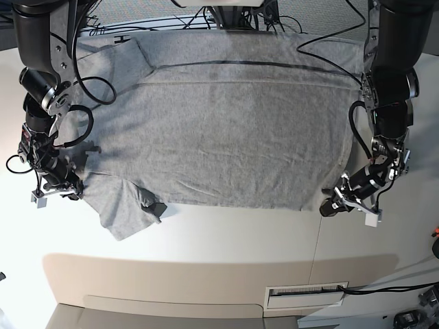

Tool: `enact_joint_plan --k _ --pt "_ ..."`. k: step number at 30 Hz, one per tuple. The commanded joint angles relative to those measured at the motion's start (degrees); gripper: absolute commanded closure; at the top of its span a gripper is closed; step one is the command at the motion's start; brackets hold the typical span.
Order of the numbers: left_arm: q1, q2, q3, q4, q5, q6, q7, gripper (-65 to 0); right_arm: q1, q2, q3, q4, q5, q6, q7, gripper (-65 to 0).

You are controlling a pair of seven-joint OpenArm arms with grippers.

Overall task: Fold the T-shirt properly
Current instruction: 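Move the left gripper to the hem corner and grasp both hem corners, then lift the hem with both grippers and fold it over onto the shoulder edge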

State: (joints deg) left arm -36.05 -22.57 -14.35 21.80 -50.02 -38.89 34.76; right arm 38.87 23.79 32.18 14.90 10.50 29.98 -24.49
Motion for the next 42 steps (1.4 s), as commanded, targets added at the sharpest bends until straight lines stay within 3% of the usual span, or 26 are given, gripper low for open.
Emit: enact_joint_plan --k 1,4,7,8,15,22,34,38,42 --pt "-1.9 -1.1 -0.1 1.0 -1.3 -1.1 -1.0 0.0 1.0 0.9 0.0 0.4 -1.1 -0.9 -0.3 0.0" --pt "-1.9 -1.4 -0.1 1.0 -1.3 -1.1 -1.5 0.0 0.9 0.9 0.0 0.5 -1.1 0.9 0.4 0.0" --pt "-1.9 -1.7 -0.1 1.0 -1.5 -1.1 -1.8 0.0 0.9 1.1 0.0 0.9 -0.9 8.9 3.3 0.0" --pt "-1.9 -1.8 -0.1 1.0 -1.7 -1.1 -1.8 0.0 0.9 1.1 0.0 1.6 -0.9 10.0 3.6 0.0" --pt "-1.9 -3.6 -0.1 3.6 -5.8 -1.1 3.1 0.0 0.7 1.6 0.0 8.3 0.0 10.0 -0.2 0.0" --pt "-1.9 -7.5 -0.1 9.0 -13.7 -1.1 16.2 0.0 -3.6 2.7 0.0 15.6 13.4 10.0 -8.5 0.0" --pt "2.9 -15.1 -0.1 9.4 -30.8 -1.1 32.7 0.0 -18.5 2.7 0.0 41.6 32.7 10.0 -28.5 0.0" --pt "7.4 -16.7 -0.1 9.9 -35.0 -1.1 34.9 0.0 -24.0 2.7 0.2 48.2 35.5 10.0 -31.9 0.0" --pt "11.5 -17.0 -0.1 11.6 -35.0 -1.1 37.7 0.0 -30.3 2.7 0.2 53.9 36.3 10.0 -33.0 0.0"
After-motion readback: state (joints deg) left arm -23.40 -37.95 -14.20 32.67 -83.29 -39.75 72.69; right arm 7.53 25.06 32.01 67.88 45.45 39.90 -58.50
